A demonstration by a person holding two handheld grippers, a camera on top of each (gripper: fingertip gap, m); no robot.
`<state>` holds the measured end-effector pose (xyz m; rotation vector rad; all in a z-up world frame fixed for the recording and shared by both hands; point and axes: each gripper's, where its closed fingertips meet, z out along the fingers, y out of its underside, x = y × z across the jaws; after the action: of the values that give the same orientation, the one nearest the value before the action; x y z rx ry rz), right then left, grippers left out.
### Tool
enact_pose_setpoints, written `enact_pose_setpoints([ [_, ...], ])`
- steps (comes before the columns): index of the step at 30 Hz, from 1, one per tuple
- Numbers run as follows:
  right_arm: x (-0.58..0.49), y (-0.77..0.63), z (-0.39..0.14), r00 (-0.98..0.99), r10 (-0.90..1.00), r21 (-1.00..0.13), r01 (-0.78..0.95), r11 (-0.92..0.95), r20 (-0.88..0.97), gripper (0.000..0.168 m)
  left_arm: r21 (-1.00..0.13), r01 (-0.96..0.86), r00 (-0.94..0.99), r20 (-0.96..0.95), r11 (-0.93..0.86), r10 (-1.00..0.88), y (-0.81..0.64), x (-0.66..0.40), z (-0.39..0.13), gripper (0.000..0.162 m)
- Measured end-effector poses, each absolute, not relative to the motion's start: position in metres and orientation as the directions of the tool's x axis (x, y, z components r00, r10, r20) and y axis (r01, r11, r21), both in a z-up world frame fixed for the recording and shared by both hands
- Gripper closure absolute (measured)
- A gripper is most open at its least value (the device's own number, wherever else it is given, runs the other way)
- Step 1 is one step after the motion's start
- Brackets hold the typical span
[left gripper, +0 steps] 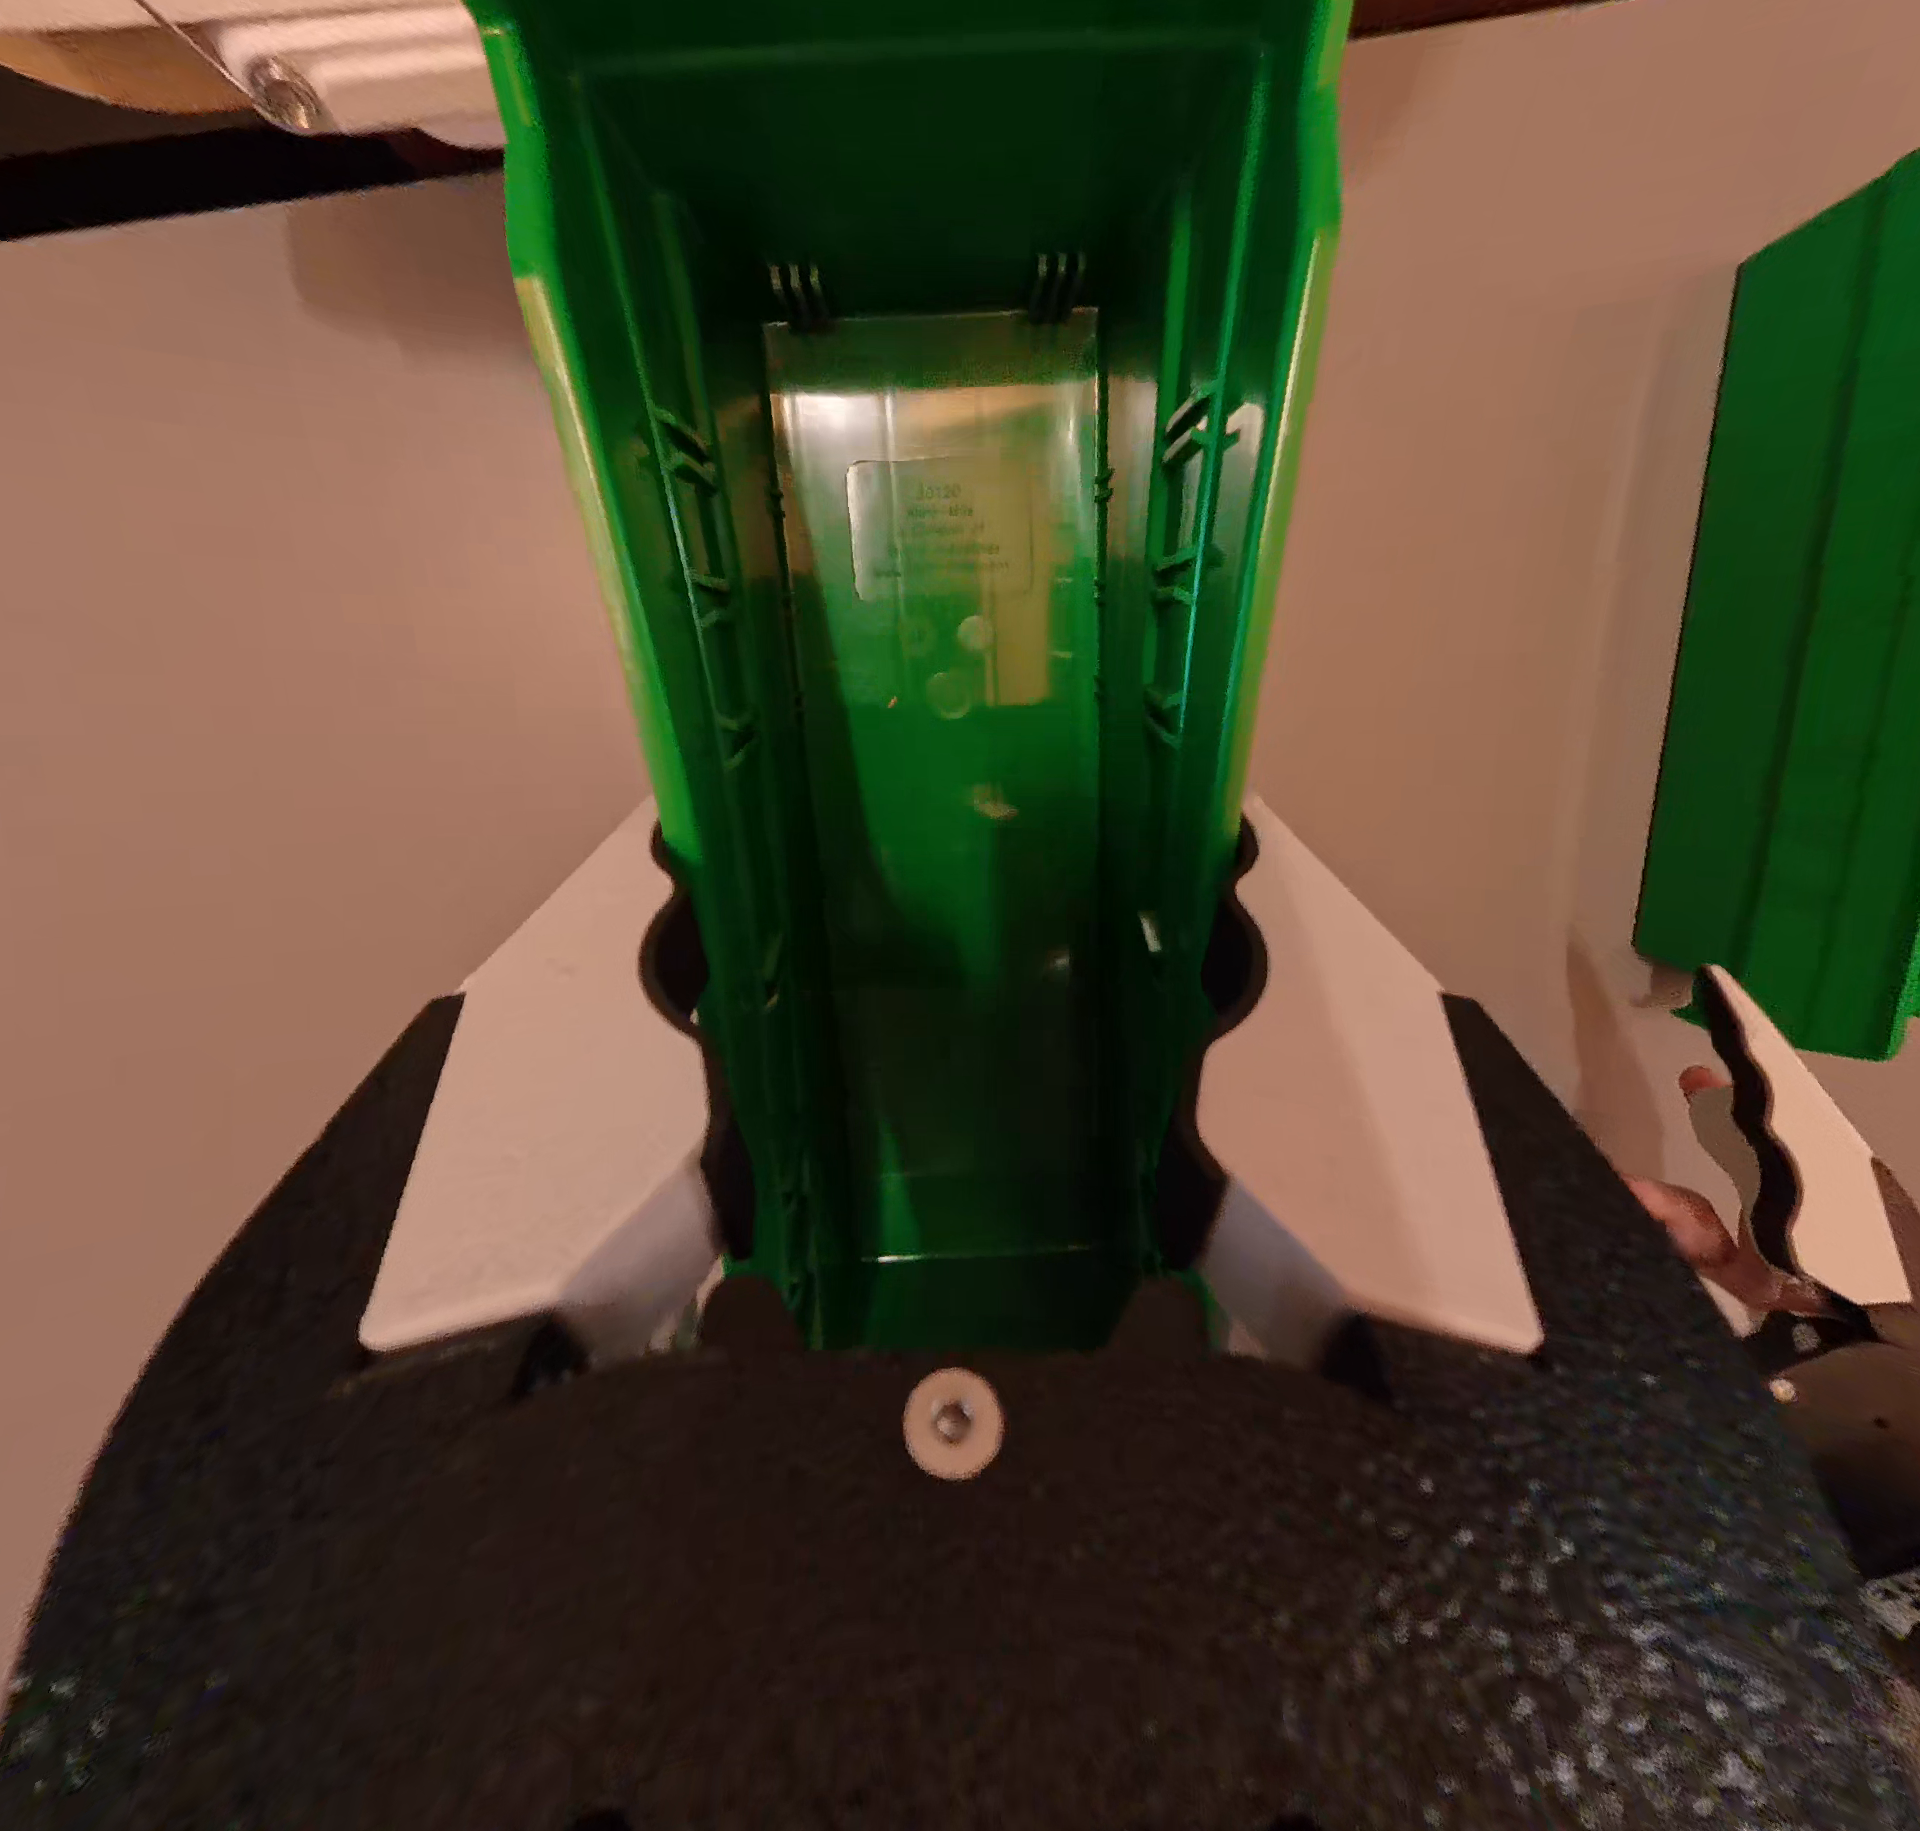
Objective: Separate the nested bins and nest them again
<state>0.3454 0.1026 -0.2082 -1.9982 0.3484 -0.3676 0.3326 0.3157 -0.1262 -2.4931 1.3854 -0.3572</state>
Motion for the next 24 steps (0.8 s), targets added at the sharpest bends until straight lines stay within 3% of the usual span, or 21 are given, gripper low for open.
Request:
enact_pose_setpoints([
  [7, 0.346, 0.103, -0.212, 0.911, -0.399, -0.896, -0.088, -0.436, 0.105, 0.043, -0.439, -0.756, 0.512, 0.065, -0.485, -0.857, 0.319, 0.338, -0.128, 0.063],
  [14, 0.344, 0.104, -0.212, 0.912, -0.393, -0.894, -0.08, -0.442, 0.113, 0.043, -0.431, -0.774, 0.497, 0.039, -0.463, -0.867, 0.316, 0.334, -0.141, 0.051],
  [24, 0.347, 0.103, -0.219, 0.912, -0.394, -0.884, -0.091, -0.459, 0.111, 0.043, -0.3, -0.807, 0.523, 0.036, -0.508, -0.851, 0.313, 0.328, -0.153, 0.048],
])
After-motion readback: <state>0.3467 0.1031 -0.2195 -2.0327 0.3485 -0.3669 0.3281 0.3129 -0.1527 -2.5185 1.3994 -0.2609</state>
